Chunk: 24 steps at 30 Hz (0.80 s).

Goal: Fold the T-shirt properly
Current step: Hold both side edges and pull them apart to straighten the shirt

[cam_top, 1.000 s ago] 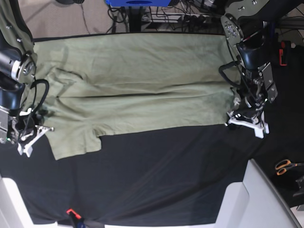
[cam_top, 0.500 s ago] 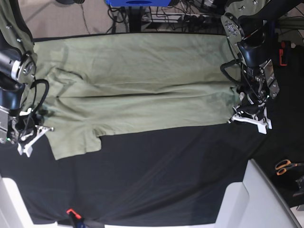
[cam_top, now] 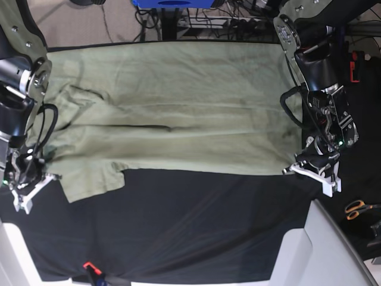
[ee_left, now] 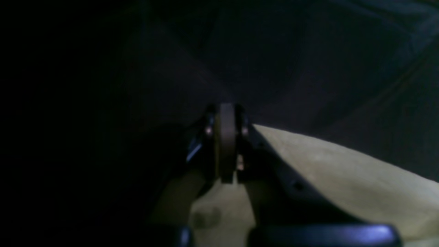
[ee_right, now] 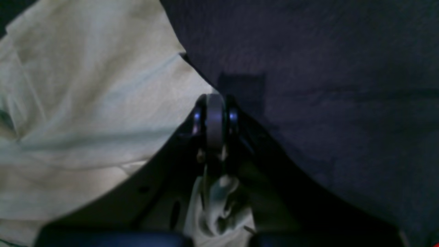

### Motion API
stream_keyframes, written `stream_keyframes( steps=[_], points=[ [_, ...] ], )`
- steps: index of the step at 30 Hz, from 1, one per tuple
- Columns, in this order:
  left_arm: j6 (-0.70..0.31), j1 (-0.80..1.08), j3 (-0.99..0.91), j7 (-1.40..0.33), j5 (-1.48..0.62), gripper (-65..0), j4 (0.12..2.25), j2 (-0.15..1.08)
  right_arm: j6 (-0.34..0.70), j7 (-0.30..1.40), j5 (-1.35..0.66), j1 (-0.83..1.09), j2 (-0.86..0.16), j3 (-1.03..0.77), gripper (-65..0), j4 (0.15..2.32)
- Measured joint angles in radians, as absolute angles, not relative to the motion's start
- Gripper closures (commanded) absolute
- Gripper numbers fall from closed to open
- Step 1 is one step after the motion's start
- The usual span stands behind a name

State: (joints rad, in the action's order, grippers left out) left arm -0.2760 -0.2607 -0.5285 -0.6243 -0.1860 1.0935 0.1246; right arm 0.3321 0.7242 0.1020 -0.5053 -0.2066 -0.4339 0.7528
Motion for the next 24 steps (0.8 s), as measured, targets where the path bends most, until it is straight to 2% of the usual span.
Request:
stream_keyframes(
  steps=[7, 21, 24],
  points=[
    [-0.273, -0.265, -0.53, -0.635, -0.184, 0.0, 1.159, 0.122, 0.336, 0.717, 0.101, -0.506, -0.204, -0.434, 0.0, 0.82],
    [-0.277, -0.262, -0.536, -0.64, -0.187, 0.0, 1.257, 0.12, 0.337, 0.583, 0.101, -0.503, -0.203, -0.434, 0.0, 0.825],
    [-0.277, -0.26, -0.536, -0.64, -0.187, 0.0, 1.268, 0.12, 0.378, 0.559, 0.104, -0.503, -0.207, -0.415, 0.0, 0.825]
  ],
)
